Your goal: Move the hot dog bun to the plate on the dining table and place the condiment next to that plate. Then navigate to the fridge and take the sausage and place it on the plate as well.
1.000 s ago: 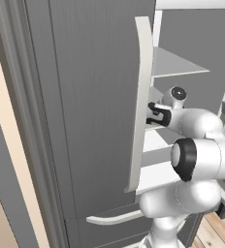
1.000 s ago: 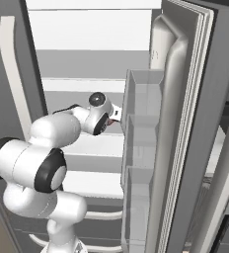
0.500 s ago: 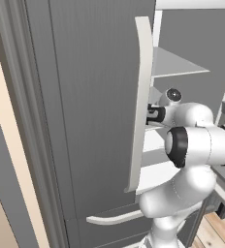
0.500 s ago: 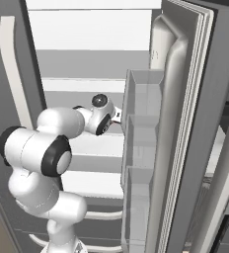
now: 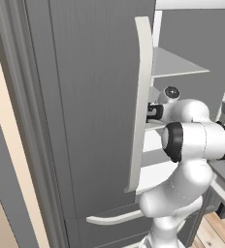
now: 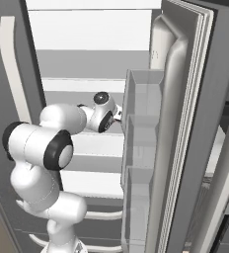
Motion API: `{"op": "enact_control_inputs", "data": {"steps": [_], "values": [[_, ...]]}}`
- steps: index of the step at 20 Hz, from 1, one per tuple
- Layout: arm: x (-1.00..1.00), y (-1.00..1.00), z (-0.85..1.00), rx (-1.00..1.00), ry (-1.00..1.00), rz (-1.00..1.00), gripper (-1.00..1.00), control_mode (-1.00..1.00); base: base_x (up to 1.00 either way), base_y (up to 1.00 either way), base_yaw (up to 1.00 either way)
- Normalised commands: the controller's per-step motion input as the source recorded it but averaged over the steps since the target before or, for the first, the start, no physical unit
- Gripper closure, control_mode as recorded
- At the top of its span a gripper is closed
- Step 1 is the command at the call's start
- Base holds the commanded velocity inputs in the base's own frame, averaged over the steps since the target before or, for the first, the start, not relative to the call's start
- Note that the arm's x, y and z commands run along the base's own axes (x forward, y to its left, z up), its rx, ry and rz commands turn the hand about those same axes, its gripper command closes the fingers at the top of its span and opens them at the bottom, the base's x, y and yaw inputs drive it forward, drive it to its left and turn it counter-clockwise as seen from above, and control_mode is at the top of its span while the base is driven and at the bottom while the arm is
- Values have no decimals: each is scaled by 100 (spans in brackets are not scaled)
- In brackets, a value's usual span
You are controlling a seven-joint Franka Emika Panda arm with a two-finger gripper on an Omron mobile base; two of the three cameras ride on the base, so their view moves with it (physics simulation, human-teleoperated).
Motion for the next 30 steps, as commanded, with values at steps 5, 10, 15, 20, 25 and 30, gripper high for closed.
{"op": "enact_control_inputs", "data": {"steps": [5, 10, 15, 20, 25, 30], "values": [[-21, -1, -20, 2, 0, 0, 100, -100, 0, 0, 0], [-74, 0, 12, 7, -5, 0, 100, -100, 0, 0, 0], [-100, 0, 91, 6, -10, 0, 100, -100, 0, 0, 0], [-100, 5, 100, 0, 0, 0, 100, -100, 0, 0, 0], [-100, 5, 84, 0, 5, 0, 100, -100, 0, 0, 0], [-100, 12, 46, 0, 17, -1, 100, -100, 0, 0, 0]]}}
